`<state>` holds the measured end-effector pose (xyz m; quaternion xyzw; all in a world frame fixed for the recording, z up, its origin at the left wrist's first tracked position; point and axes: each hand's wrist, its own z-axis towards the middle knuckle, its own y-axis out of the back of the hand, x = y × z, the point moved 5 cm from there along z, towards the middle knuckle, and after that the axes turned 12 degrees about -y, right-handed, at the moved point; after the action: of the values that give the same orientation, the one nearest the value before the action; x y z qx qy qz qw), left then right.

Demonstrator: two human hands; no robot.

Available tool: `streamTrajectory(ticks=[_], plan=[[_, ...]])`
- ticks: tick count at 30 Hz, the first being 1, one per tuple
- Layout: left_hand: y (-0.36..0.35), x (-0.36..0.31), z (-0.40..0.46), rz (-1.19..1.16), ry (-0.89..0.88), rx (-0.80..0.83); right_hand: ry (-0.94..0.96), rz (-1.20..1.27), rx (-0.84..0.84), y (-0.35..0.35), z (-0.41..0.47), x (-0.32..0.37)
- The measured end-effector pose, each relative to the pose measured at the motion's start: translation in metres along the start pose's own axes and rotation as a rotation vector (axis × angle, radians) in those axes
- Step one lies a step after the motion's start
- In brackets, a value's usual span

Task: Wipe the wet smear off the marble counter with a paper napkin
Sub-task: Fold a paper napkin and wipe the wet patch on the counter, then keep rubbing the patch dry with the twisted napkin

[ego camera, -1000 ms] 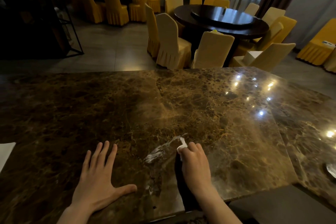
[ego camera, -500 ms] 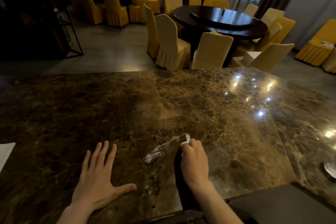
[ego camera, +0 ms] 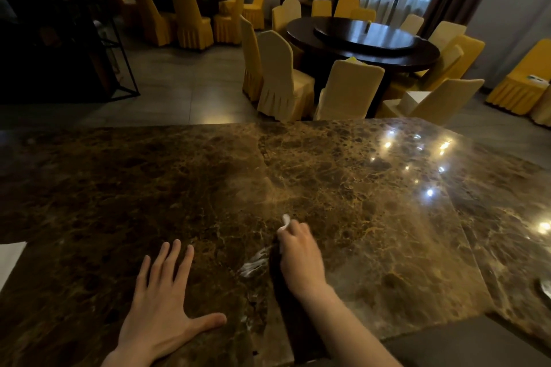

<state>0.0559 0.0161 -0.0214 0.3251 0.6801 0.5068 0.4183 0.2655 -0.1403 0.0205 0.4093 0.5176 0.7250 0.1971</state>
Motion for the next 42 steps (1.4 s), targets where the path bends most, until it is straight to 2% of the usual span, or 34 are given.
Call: streamTrajectory(ticks=[2, 4, 6, 8, 10, 15, 17, 23, 25, 28, 30, 32, 34, 35, 38, 40, 42], plan=[[-0.001, 0.0, -0.001, 0.008, -0.001, 0.017, 0.165, 0.023, 0.065, -0.009, -0.02, 0.02], [0.0, 0.001, 0.001, 0.013, 0.005, 0.008, 0.216, -0.003, 0.104, -0.005, -0.023, 0.017], [0.0, 0.0, -0.001, 0.006, -0.007, 0.005, 0.116, -0.018, 0.049, 0.007, -0.008, -0.004], [-0.001, 0.0, -0.002, 0.0, -0.013, -0.011, -0.087, -0.033, -0.015, 0.015, 0.007, -0.021], [-0.001, -0.001, -0.002, 0.0, -0.015, -0.018, -0.127, -0.047, -0.053, 0.014, 0.005, -0.009], [-0.001, 0.0, -0.002, -0.002, -0.015, -0.026, 0.231, 0.07, 0.127, -0.018, -0.062, 0.06], [-0.001, -0.002, -0.004, -0.003, -0.024, -0.016, 0.291, 0.056, 0.148, -0.019, -0.073, 0.059], [0.013, -0.001, -0.018, -0.062, -0.091, -0.045, -0.06, -0.005, -0.005, 0.005, -0.037, 0.01], [0.012, 0.004, -0.029, -0.057, -0.096, -0.053, 0.006, -0.022, 0.004, 0.002, -0.045, 0.02], [0.002, 0.007, -0.043, -0.038, -0.076, -0.021, 0.244, 0.024, 0.114, -0.009, -0.073, 0.042], [-0.002, 0.007, -0.046, -0.025, -0.065, -0.046, 0.311, 0.025, 0.174, -0.007, -0.083, 0.043], [-0.003, 0.006, -0.046, -0.025, -0.071, -0.063, 0.204, 0.101, 0.143, 0.006, -0.073, 0.032], [-0.003, 0.008, -0.046, -0.031, -0.077, -0.075, -0.057, 0.315, 0.066, 0.025, -0.056, 0.011], [-0.004, 0.008, -0.046, -0.028, -0.077, -0.079, -0.178, 0.435, 0.087, 0.03, -0.051, 0.004], [-0.005, 0.008, -0.046, -0.013, -0.074, -0.078, -0.397, 0.783, 0.403, 0.019, -0.053, 0.012], [-0.006, 0.009, -0.045, -0.013, -0.059, -0.082, -0.436, 0.835, 0.466, 0.011, -0.06, 0.023], [-0.007, 0.009, -0.045, -0.012, -0.056, -0.082, -0.341, 0.648, 0.366, 0.007, -0.063, 0.031]])
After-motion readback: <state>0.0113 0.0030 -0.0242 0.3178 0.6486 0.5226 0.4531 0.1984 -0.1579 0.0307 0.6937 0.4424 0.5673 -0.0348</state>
